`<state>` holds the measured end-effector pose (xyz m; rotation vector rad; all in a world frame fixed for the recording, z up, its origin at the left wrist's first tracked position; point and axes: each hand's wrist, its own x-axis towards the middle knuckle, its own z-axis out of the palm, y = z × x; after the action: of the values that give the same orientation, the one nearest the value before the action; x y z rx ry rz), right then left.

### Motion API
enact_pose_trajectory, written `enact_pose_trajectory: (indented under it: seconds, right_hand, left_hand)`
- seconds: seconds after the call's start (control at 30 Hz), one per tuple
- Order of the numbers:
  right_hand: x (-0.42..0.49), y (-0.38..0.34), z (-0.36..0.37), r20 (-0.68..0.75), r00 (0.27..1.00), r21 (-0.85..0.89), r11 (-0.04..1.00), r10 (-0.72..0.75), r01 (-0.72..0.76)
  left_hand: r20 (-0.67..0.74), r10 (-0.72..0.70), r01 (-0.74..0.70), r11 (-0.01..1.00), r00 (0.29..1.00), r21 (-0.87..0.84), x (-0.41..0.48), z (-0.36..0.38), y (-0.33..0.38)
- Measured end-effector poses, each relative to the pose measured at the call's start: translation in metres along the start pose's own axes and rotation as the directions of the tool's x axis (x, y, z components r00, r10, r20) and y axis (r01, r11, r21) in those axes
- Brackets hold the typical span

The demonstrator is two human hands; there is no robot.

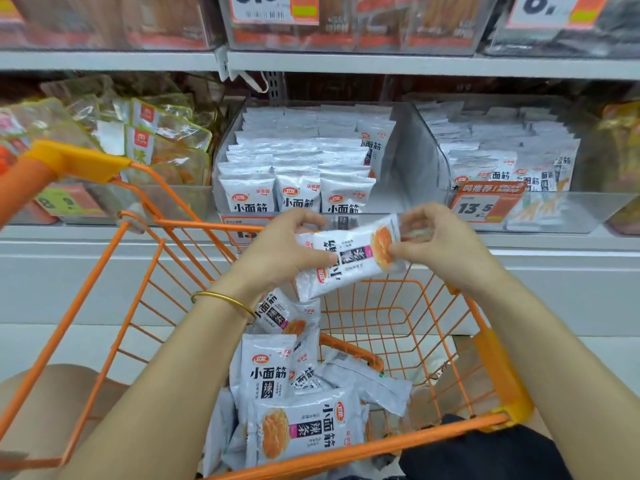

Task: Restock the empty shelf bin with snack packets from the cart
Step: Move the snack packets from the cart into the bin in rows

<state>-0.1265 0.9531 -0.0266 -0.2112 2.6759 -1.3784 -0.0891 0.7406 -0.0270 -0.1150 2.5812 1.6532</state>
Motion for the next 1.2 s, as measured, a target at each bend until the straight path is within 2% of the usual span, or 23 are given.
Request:
enact_pose_trajectory:
  seconds: [0.03, 0.07, 0.13, 0.17, 0.23, 0.3, 0.37, 0.43, 0.5, 0.53, 0.6, 0.7, 0.77, 0.87, 0.93, 1.1, 1.2]
  right_hand:
    - [-0.002, -0.003, -0.002, 0.028, 0.994, -0.112, 0.988, -0.103, 0.106]
    - [-0.004, -0.009, -0.003, 0.105, 0.982, -0.137, 0.976, -0.156, 0.17]
    - [-0.005, -0.018, -0.003, 0.292, 0.94, -0.131, 0.966, -0.179, 0.225]
    - [-0.004, -0.02, -0.004, 0.353, 0.919, -0.166, 0.955, -0.175, 0.246]
    - [0.0, -0.02, -0.007, 0.373, 0.914, -0.157, 0.96, -0.159, 0.232]
    - [0.007, -0.02, -0.016, 0.279, 0.956, 0.051, 0.995, -0.091, 0.08]
    - [0.019, -0.02, -0.028, 0.105, 0.994, 0.268, 0.963, -0.017, -0.012]
    - [0.037, -0.025, -0.036, -0.126, 0.992, 0.248, 0.968, -0.007, 0.039]
    - [0.061, -0.033, -0.036, -0.332, 0.942, 0.127, 0.988, -0.044, 0.091]
    - [0.075, -0.039, -0.033, -0.38, 0.924, 0.096, 0.991, -0.05, 0.093]
    - [0.11, -0.042, -0.021, -0.398, 0.917, 0.047, 0.998, -0.016, 0.038]
    - [0.161, -0.031, 0.004, -0.386, 0.915, -0.046, 0.988, 0.119, -0.147]
    - [0.189, -0.015, 0.017, -0.372, 0.901, 0.059, 0.974, 0.226, -0.22]
    - [0.222, 0.008, 0.027, -0.344, 0.887, 0.213, 0.946, 0.308, -0.245]
    - [0.235, 0.015, 0.03, -0.301, 0.899, 0.194, 0.943, 0.318, -0.268]
    - [0.254, 0.021, 0.037, -0.304, 0.91, -0.022, 0.953, 0.282, -0.302]
    - [0.263, 0.022, 0.04, -0.35, 0.902, 0.021, 0.965, 0.251, -0.26]
  left_hand:
    - [0.029, 0.049, -0.052, 0.993, 0.998, 0.107, -0.001, -0.001, 0.005]
    - [0.072, 0.084, -0.096, 0.977, 0.994, 0.189, 0.0, -0.002, 0.011]
    - [0.125, 0.132, -0.164, 0.941, 0.983, 0.297, 0.003, -0.001, 0.024]
    - [0.131, 0.156, -0.189, 0.936, 0.979, 0.296, 0.007, 0.0, 0.03]
    - [0.068, 0.18, -0.188, 0.972, 0.981, 0.14, 0.016, 0.004, 0.04]
    - [-0.137, 0.219, -0.219, 0.976, 0.966, 0.017, 0.03, 0.007, 0.043]
    - [-0.308, 0.32, -0.283, 0.946, 0.896, 0.16, 0.047, 0.006, 0.041]
    - [-0.302, 0.437, -0.301, 0.863, 0.847, 0.405, 0.065, 0.005, 0.038]
    - [-0.197, 0.497, -0.308, 0.754, 0.845, 0.581, 0.082, 0.008, 0.037]
    - [-0.145, 0.501, -0.299, 0.698, 0.853, 0.651, 0.089, 0.011, 0.038]
    - [-0.068, 0.452, -0.244, 0.595, 0.889, 0.766, 0.1, 0.018, 0.04]
    - [0.005, 0.372, -0.2, 0.487, 0.928, 0.85, 0.114, 0.025, 0.035]
    - [0.02, 0.354, -0.192, 0.46, 0.935, 0.867, 0.12, 0.026, 0.031]
    - [0.032, 0.363, -0.2, 0.437, 0.931, 0.877, 0.122, 0.023, 0.028]
    - [0.029, 0.398, -0.212, 0.425, 0.917, 0.88, 0.119, 0.02, 0.025]
    - [0.003, 0.495, -0.24, 0.417, 0.869, 0.877, 0.12, 0.02, 0.02]
    - [-0.004, 0.515, -0.243, 0.413, 0.857, 0.878, 0.123, 0.021, 0.018]
